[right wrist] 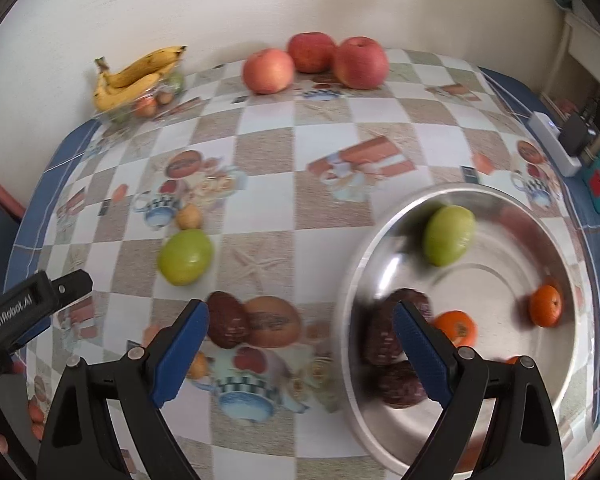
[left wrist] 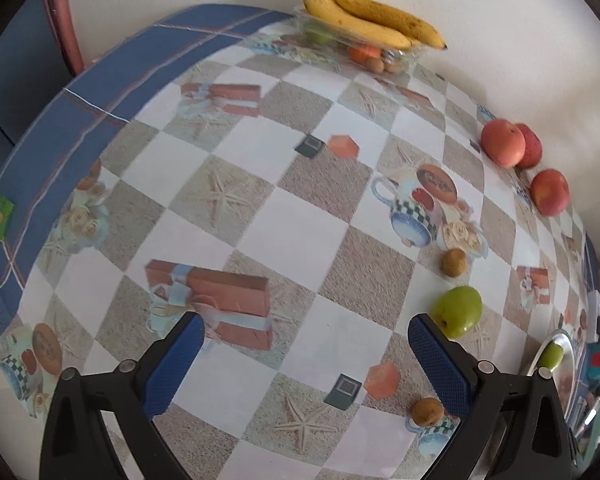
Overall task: Organize fruits
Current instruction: 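Move both open grippers back from the bowl toward the loose fruit, then grasp a brown date with the right gripper while the left gripper grasps a small brown kiwi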
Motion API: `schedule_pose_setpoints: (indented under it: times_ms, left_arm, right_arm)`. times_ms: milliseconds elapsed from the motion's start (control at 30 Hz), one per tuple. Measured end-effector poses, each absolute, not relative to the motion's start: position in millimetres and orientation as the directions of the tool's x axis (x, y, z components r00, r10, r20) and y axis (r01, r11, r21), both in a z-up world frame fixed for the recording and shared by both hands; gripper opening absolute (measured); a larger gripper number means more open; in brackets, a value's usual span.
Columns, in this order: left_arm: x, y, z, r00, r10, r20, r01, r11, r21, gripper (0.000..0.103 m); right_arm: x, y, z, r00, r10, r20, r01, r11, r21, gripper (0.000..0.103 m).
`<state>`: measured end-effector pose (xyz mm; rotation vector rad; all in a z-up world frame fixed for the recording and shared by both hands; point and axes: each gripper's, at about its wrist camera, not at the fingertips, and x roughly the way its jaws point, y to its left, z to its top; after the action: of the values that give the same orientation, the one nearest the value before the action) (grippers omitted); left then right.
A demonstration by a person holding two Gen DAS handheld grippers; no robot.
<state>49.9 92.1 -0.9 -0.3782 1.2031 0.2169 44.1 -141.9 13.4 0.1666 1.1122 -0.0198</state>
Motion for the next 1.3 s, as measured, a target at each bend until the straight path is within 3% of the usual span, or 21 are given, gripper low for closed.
schedule_pose_setpoints:
  times_ms: [333, 1300]
  left_arm:
    - [54, 86, -24, 0.264, -0.047, -0.963, -0.363, 0.921, -0.144, 0.103]
    - [61, 77, -30, 0.252, -0.070, -0.965, -0.344, 0.926, -0.157, 0.103]
  right_arm:
    - [52, -115, -7, 0.395, 0.068, -0.916, 0.050, 0.994, 0.095, 0.093]
    - [57, -107, -16, 0.380, 0.080, -0.921, 0.025, 0.995, 0.096, 0.090]
